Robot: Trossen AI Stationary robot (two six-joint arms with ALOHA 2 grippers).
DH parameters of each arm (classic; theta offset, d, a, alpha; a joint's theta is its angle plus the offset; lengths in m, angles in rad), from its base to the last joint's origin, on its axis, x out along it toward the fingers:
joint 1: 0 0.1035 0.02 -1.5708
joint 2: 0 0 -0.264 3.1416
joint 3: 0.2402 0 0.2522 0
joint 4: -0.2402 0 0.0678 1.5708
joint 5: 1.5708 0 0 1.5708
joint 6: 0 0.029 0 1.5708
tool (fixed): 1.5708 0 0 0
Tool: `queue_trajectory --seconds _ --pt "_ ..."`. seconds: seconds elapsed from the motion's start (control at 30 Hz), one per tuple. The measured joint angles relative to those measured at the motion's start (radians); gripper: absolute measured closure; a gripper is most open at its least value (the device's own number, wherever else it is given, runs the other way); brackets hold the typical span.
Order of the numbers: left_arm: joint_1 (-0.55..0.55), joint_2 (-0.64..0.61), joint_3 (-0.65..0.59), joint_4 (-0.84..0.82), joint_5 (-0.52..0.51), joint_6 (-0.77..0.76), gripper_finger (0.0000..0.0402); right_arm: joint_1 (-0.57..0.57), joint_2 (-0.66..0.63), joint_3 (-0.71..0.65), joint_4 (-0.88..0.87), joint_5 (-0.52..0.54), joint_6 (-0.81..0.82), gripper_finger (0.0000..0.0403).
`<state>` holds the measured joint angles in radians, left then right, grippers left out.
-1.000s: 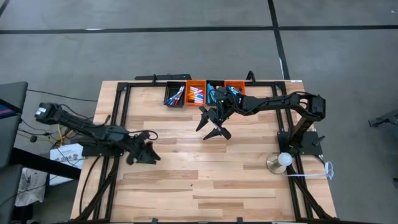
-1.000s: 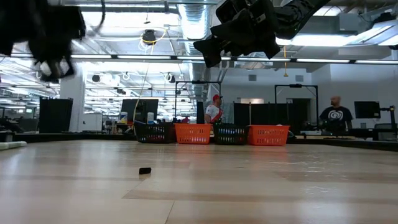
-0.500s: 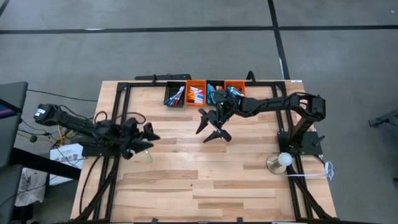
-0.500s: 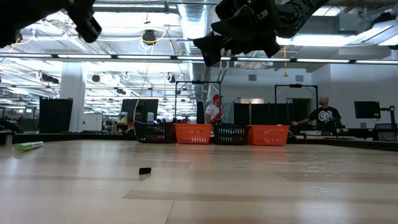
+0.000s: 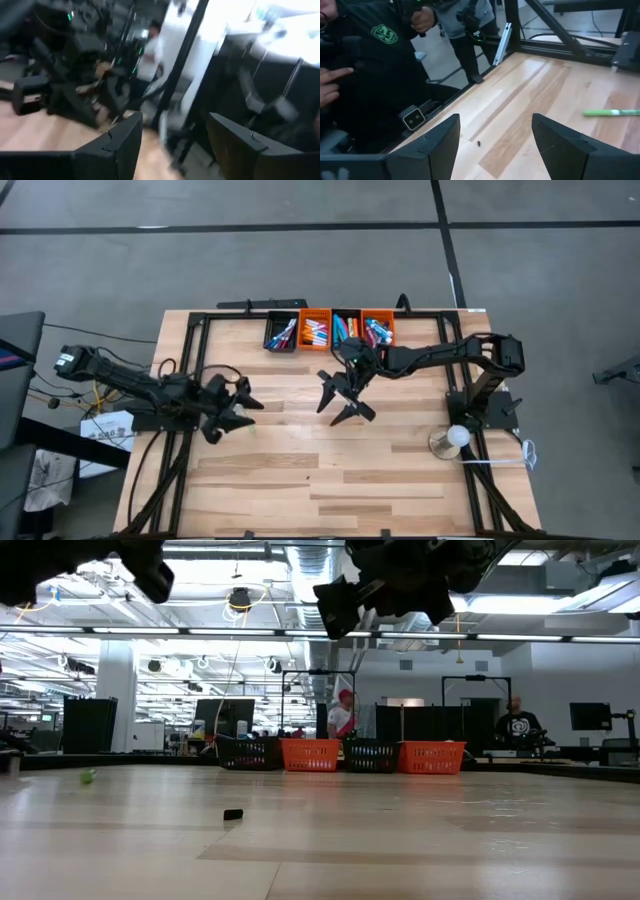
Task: Pick & Place Markers
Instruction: Put the green and white marker pen into the left black bin
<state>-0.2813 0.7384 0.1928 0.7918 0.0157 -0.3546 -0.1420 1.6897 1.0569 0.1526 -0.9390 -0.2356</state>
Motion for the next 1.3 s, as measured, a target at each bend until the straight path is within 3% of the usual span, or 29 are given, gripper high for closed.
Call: queue_trajectory --seconds 0.1,0.27,0.4,0.5,0.63,1.03,1.3 --pt "0.014 0.042 0.103 -0.213 0.003 0.102 0.0184 -0.008 -0.001 0.0 -0.004 0.001 0.004 0.0163" --pt "0.059 0.113 0.361 -0.762 -0.036 0.274 0.0184 -0.05 -0.018 0.0 -0.031 0.066 0.054 0.0163" --pt "0.068 0.163 0.548 -1.181 -0.174 0.403 0.0184 -0.075 -0.024 0.0 -0.084 0.108 0.055 0.0163" --pt "0.068 0.204 0.619 -1.386 -0.275 0.471 0.0184 -0.077 -0.024 0.0 -0.118 0.111 0.05 0.0163" --pt "0.069 0.272 0.631 -1.475 -0.311 0.51 0.0184 -0.068 -0.016 -0.001 -0.154 0.134 0.023 0.0163" --pt "0.073 0.535 0.629 -1.544 -0.249 0.517 0.0184 -0.096 -0.016 0.0 -0.164 0.134 0.008 0.0163" --pt "0.183 0.649 0.629 -1.54 -0.256 0.601 0.0184 -0.123 -0.017 0.0 -0.204 0.13 0.002 0.0163"
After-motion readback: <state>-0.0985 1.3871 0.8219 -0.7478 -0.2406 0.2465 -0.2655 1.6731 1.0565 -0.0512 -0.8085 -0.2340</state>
